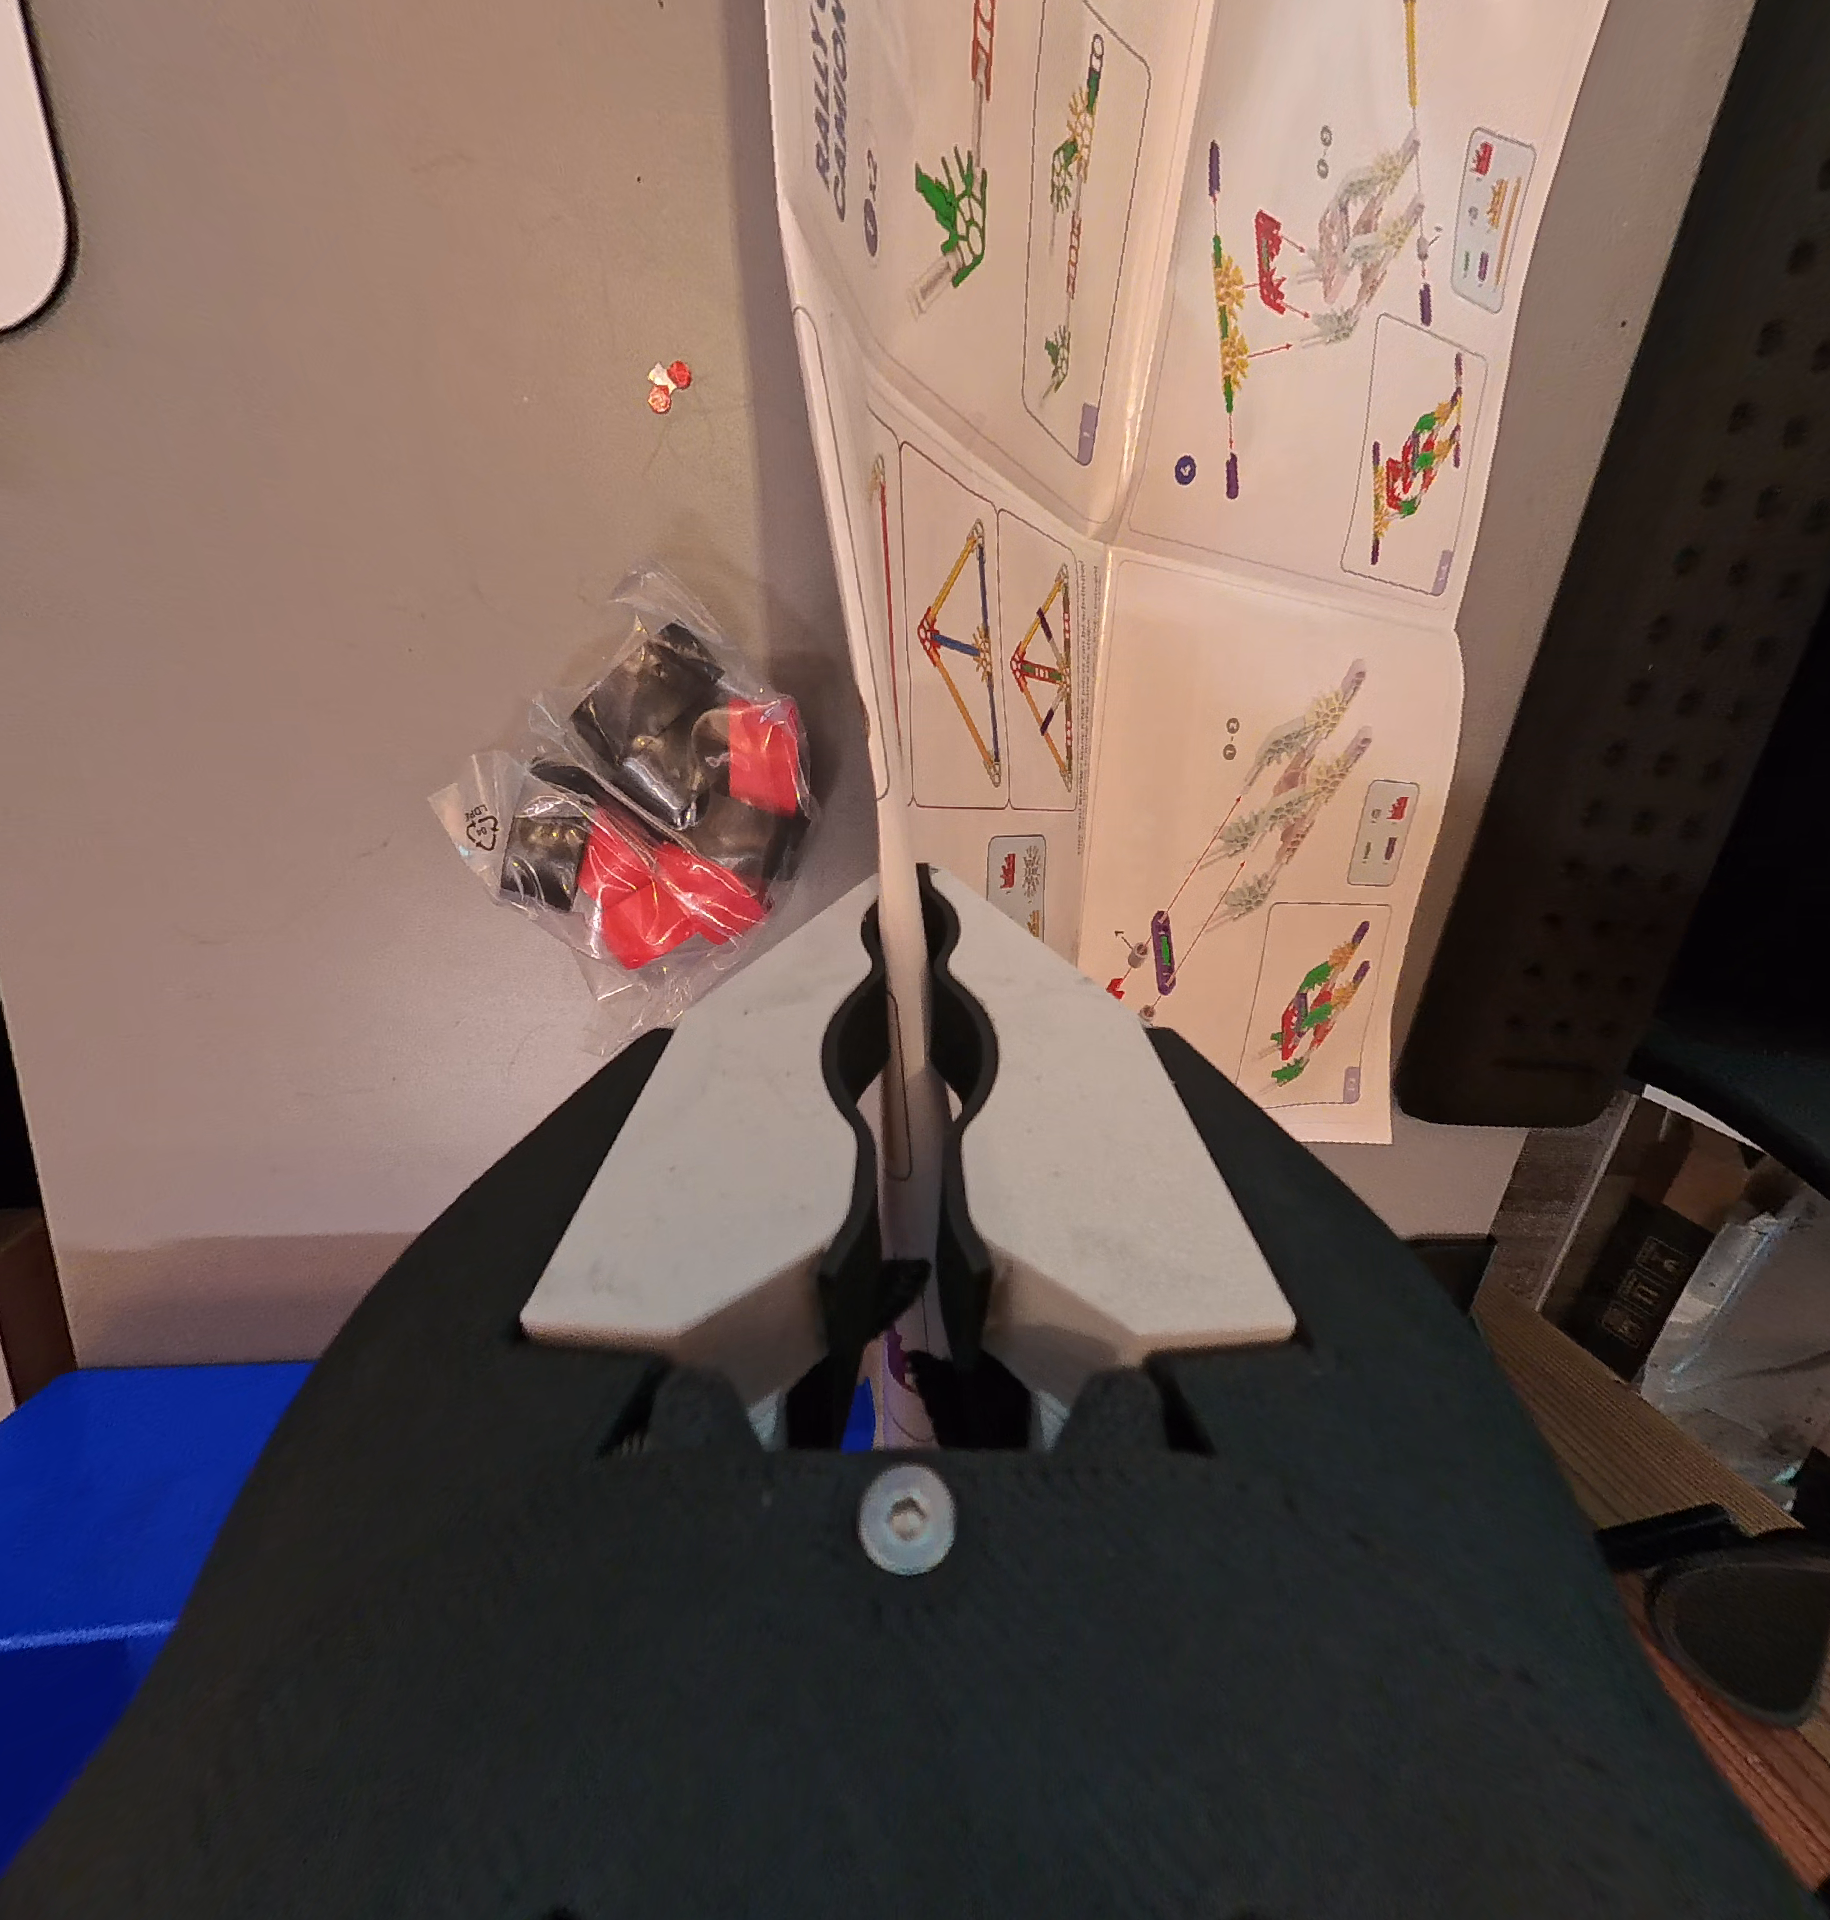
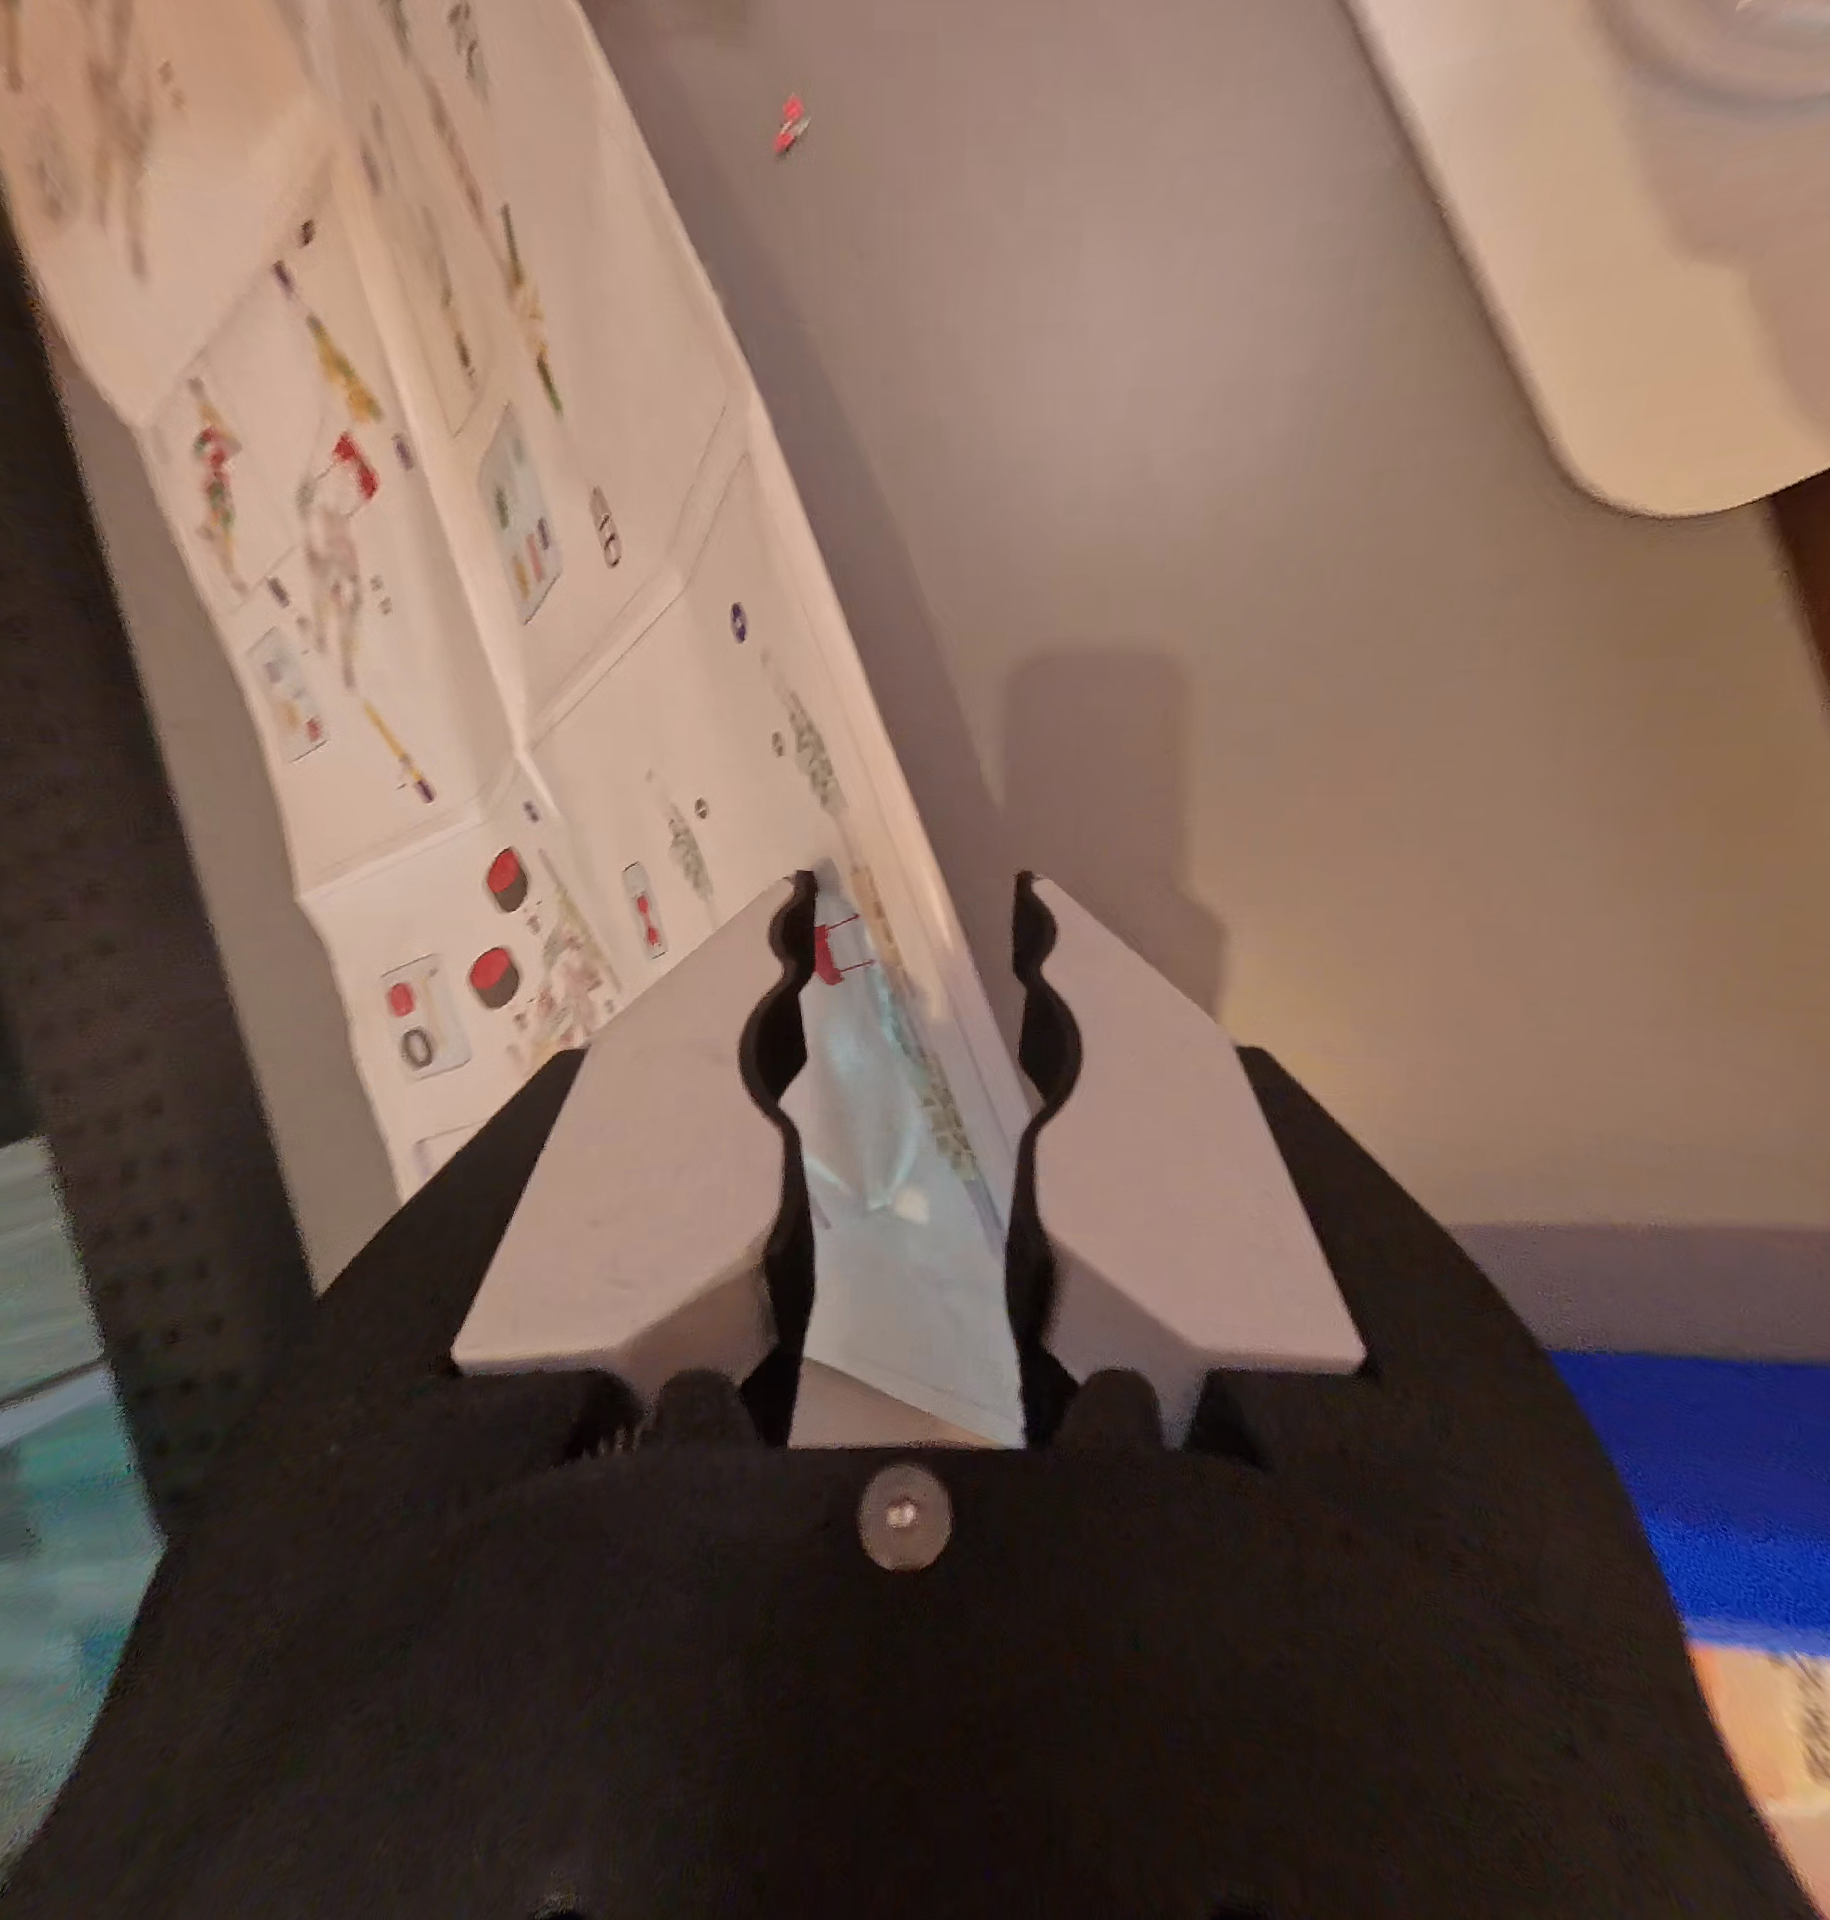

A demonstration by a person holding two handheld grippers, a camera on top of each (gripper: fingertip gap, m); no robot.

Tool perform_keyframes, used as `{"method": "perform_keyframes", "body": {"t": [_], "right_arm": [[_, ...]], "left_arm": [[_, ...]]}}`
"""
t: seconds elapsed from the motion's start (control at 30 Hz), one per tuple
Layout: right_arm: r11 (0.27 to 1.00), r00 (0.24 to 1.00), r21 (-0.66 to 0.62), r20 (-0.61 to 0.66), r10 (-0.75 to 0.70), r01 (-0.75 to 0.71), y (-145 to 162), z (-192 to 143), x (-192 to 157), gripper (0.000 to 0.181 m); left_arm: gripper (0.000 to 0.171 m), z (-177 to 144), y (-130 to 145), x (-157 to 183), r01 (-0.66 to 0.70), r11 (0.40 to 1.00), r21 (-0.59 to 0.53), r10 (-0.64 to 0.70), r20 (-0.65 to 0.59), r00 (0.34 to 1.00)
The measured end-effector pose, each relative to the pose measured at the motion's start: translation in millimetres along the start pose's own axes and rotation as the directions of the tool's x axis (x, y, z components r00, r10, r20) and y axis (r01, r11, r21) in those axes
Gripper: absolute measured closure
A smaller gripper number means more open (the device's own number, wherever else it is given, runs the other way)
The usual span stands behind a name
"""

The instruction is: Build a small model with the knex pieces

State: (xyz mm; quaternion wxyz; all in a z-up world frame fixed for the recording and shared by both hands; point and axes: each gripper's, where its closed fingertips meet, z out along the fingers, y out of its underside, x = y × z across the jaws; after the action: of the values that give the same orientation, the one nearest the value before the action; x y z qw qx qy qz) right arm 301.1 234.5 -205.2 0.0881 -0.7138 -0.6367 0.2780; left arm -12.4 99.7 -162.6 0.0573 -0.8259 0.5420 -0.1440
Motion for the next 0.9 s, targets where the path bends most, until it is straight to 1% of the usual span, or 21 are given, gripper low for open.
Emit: {"method": "perform_keyframes", "body": {"t": [0.07, 0.1, 0.13, 0.17, 0.2, 0.3, 0.37, 0.47, 0.57, 0.67, 0.73, 0.8, 0.9], "right_arm": [[0.999, 0.996, -0.032, 0.084, 0.013, -0.011, 6, 6, -8, 0.153], [0.999, 0.993, -0.047, 0.116, 0.015, -0.010, 8, 7, -11, 0.161], [0.999, 0.991, -0.050, 0.137, 0.010, -0.004, 10, 7, -13, 0.165], [0.999, 0.988, -0.049, 0.155, 0.005, 0.003, 10, 7, -16, 0.177], [0.999, 0.986, -0.047, 0.168, 0.001, 0.007, 10, 5, -18, 0.181], [0.999, 0.980, -0.044, 0.199, -0.010, 0.019, 9, -5, -28, 0.181], [0.998, 0.977, -0.048, 0.213, -0.024, 0.035, 8, -16, -38, 0.181], [0.995, 0.972, -0.047, 0.225, -0.071, 0.083, 4, -40, -57, 0.181], [0.990, 0.968, -0.045, 0.221, -0.119, 0.133, -4, -69, -74, 0.181], [0.982, 0.967, -0.040, 0.182, -0.175, 0.185, -17, -102, -85, 0.181], [0.977, 0.967, -0.025, 0.148, -0.206, 0.212, -30, -125, -87, 0.181], [0.972, 0.966, -0.013, 0.112, -0.231, 0.234, -43, -149, -87, 0.181], [0.968, 0.967, 0.000, 0.043, -0.252, 0.252, -63, -181, -79, 0.181]], "left_arm": [[0.171, -1, 1, -1, 0.006, 1.000, -0.003, -0.006, 0.005, 1.000], [0.171, -1, 1, -1, 0.009, 1.000, -0.004, -0.009, 0.007, 1.000], [0.171, -1, 2, -1, 0.014, 1.000, -0.003, -0.014, 0.004, 1.000], [0.171, -2, 2, -1, 0.017, 1.000, -0.002, -0.017, 0.008, 1.000], [0.171, -3, 2, 0, 0.023, 1.000, 0.005, -0.023, 0.003, 1.000], [0.171, -8, 0, 3, 0.033, 0.999, 0.020, -0.033, -0.004, 0.999], [0.171, -14, -3, 10, 0.034, 0.999, 0.029, -0.033, -0.024, 0.999], [0.171, -29, -8, 27, 0.018, 0.999, 0.032, -0.017, -0.041, 0.999], [0.171, -51, -17, 45, -0.001, 0.999, 0.043, 0.003, -0.045, 0.999], [0.171, -79, -28, 55, -0.023, 0.998, 0.059, 0.023, -0.009, 1.000], [0.171, -100, -37, 54, -0.034, 0.997, 0.073, 0.031, 0.046, 0.998], [0.171, -122, -47, 53, -0.044, 0.994, 0.095, 0.037, 0.077, 0.996], [0.171, -153, -61, 39, -0.047, 0.990, 0.130, 0.028, 0.145, 0.989]]}}
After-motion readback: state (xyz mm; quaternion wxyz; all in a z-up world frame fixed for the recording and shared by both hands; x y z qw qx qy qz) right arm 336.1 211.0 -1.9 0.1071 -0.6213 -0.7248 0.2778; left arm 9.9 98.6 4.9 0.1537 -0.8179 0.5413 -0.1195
